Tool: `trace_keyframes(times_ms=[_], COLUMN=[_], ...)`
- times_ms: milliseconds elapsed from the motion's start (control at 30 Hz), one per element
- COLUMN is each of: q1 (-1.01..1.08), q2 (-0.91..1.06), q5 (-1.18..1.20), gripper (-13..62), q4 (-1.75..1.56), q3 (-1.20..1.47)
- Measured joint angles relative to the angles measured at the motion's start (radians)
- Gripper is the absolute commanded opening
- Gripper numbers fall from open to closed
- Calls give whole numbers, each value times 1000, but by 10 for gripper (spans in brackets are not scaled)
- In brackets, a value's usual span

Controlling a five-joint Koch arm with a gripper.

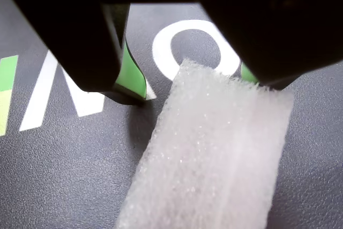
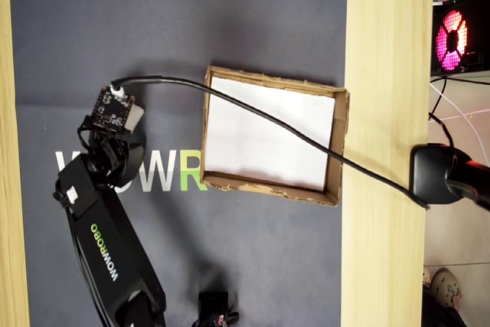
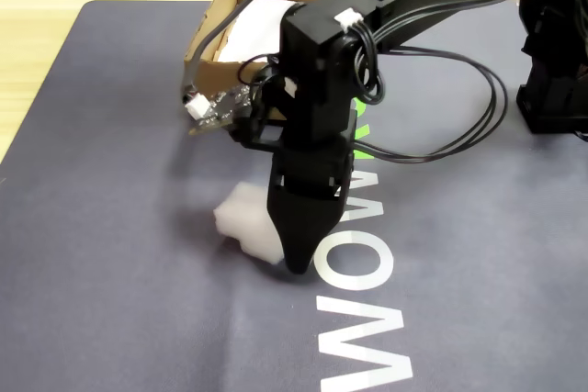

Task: Put the block into the box.

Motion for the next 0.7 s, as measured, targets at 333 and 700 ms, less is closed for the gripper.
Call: trace_keyframes(times_ms=[333, 700], q1=[-71, -15], q2=[0, 0], q5=[218, 460], gripper=[358, 349], q4=[94, 121], q3=[-256, -256])
